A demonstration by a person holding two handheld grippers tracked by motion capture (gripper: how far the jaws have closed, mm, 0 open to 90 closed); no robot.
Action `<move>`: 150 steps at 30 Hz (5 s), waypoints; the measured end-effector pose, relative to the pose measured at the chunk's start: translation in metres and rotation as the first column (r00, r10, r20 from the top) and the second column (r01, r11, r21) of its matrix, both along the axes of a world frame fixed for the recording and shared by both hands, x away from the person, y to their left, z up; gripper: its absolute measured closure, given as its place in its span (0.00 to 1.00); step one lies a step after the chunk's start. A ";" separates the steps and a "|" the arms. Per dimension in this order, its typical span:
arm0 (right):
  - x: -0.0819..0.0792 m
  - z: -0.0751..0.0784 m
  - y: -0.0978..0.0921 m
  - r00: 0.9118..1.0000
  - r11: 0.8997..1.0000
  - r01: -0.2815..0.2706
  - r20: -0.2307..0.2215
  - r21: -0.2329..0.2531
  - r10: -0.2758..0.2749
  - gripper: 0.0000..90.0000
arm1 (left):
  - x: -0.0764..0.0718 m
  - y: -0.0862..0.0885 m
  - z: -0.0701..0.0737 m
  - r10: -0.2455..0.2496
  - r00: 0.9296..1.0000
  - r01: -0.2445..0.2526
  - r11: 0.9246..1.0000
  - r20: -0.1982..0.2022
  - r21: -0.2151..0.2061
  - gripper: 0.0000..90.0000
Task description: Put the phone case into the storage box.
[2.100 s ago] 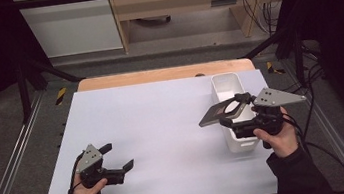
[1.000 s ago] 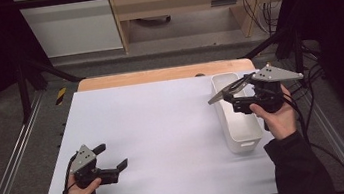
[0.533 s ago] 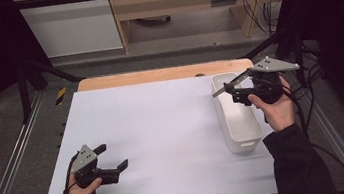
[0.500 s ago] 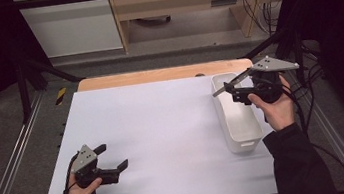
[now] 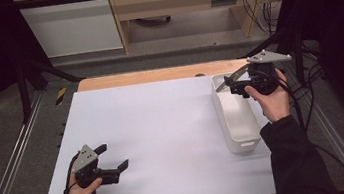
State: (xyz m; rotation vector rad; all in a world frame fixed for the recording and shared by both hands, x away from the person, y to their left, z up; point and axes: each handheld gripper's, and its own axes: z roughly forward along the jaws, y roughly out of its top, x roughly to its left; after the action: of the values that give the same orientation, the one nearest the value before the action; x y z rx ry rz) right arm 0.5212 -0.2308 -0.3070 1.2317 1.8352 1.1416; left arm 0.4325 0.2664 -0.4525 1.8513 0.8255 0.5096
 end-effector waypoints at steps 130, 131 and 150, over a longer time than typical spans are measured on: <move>0.131 -0.082 0.021 0.914 0.963 0.260 -0.303 -0.070 -0.268 0.04 | 0.005 -0.008 -0.008 -0.052 0.998 0.053 0.998 -0.019 0.040 0.00; 0.131 -0.082 0.021 0.917 0.965 0.254 -0.299 -0.068 -0.263 0.02 | 0.005 -0.008 -0.008 -0.053 0.998 0.054 0.998 -0.019 0.040 0.00; 0.119 -0.061 0.013 0.967 0.976 0.219 -0.133 0.011 -0.216 0.01 | 0.005 -0.008 -0.008 -0.055 0.998 0.056 0.998 -0.018 0.039 0.00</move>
State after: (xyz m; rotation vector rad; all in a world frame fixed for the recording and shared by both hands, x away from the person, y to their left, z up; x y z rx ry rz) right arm 0.6398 -0.2181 -0.3677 1.5136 1.7310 0.9859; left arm 0.4370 0.2583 -0.4608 1.9119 0.7778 0.4794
